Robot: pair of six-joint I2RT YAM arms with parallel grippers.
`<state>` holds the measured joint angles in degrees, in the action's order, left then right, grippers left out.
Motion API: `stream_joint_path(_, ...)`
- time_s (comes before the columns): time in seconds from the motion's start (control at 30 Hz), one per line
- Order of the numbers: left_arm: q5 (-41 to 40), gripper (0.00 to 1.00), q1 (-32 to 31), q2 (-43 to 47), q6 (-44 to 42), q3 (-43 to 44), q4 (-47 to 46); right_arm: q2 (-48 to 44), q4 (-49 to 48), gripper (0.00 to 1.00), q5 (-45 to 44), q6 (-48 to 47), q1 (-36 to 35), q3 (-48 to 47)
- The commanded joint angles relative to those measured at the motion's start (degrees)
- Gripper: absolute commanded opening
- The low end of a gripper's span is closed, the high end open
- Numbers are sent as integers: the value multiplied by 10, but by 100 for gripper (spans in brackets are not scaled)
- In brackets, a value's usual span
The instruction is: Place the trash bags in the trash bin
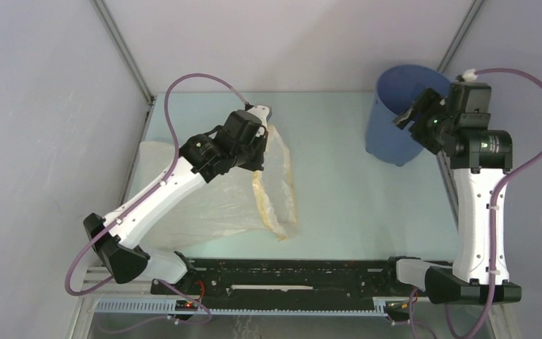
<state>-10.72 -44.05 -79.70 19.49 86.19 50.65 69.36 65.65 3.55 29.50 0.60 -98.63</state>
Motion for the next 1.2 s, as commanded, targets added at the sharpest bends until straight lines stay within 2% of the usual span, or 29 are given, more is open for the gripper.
stream_joint_path(0.0,6,0,5,34,-15,-13,-23,24,10,79,-107,63,60,-43)
stream_joint_path(0.13,3,0,12,45,-32,-25,-26,56,6,79,-106,103,113,-61)
stream_joint_path(0.3,12,0,23,52,-64,-28,-37,137,13,78,-109,112,140,-106)
stream_joint_path(0.7,36,0,30,30,-120,-12,-41,243,3,74,-141,101,155,-111)
stream_joint_path(1.0,33,0,48,28,-121,-5,-31,285,-24,58,-124,85,154,-95)
stream_joint_path(1.17,27,0,52,31,-112,7,-25,249,-31,40,-107,84,146,-44)
